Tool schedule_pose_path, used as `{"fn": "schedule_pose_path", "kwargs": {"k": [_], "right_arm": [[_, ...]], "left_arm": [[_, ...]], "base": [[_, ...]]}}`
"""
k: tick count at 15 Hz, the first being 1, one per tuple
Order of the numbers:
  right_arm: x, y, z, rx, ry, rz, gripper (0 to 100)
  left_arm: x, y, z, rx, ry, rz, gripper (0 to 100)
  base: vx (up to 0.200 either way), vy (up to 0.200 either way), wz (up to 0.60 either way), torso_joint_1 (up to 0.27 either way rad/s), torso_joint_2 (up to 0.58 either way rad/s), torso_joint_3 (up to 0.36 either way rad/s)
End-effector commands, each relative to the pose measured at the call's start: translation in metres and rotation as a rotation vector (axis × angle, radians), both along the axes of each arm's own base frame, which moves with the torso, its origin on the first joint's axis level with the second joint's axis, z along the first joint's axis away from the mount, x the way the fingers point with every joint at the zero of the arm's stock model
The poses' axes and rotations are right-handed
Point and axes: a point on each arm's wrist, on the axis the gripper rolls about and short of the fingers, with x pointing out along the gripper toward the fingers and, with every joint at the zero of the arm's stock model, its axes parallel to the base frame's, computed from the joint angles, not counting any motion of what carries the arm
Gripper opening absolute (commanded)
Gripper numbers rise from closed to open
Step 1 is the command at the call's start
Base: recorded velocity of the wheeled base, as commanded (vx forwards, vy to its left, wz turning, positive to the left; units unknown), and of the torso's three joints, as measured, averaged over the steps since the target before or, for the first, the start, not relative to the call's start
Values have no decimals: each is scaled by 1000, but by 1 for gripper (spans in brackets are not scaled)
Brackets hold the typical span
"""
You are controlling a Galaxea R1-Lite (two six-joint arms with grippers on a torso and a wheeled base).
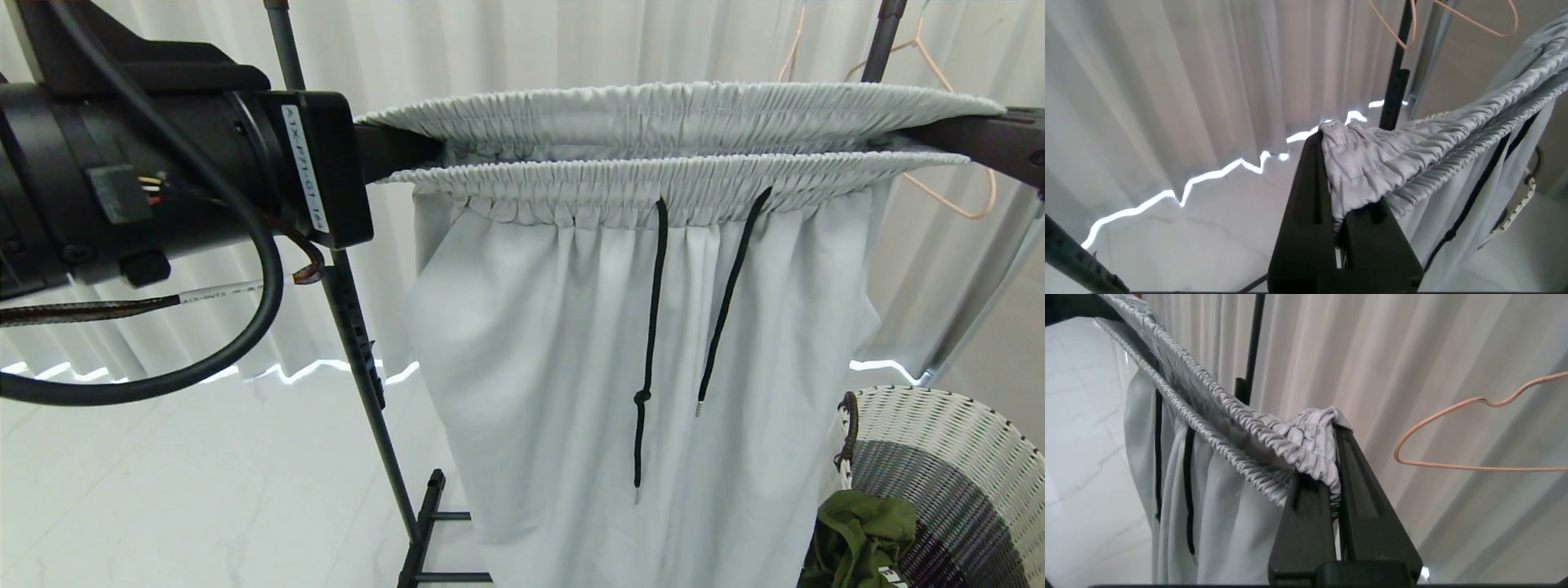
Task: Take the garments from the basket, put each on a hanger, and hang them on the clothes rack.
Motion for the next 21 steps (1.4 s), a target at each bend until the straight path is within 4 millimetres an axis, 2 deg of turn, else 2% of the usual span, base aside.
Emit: {"fn": "schedule_pose_path", "kwargs": {"k": [1, 7, 8, 10, 13, 17, 19, 21], "right_arm": [[2, 1, -1, -3, 5, 1, 0], [7, 3, -5, -13, 30, 3, 0], [9, 5, -7, -18, 39, 6, 100], [10, 5, -8, -19, 44, 9, 100], [9, 4, -19, -30, 69, 7, 100], [1, -5, -20, -24, 63, -31, 100], [-14, -23, -33, -27, 82, -104, 100], [-14, -42, -42, -46, 150, -234, 100]], "left_arm": [[0, 0, -1, 2, 2, 4, 0], [3, -2, -6, 16, 18, 1, 0], [3, -2, -7, 17, 19, 1, 0], [2, -1, -6, 14, 16, 5, 0], [2, 3, -15, 27, 36, 22, 0], [11, 10, -17, 32, 46, 75, 0], [3, 33, -36, 64, 76, 149, 0], [-5, 53, -41, 68, 73, 222, 0]], "base": [[0, 0, 0, 0, 0, 0], [0, 0, 0, 0, 0, 0], [0, 0, 0, 0, 0, 0], [0, 0, 0, 0, 0, 0], [0, 0, 0, 0, 0, 0], [0, 0, 0, 0, 0, 0], [0, 0, 0, 0, 0, 0], [0, 0, 0, 0, 0, 0]]}}
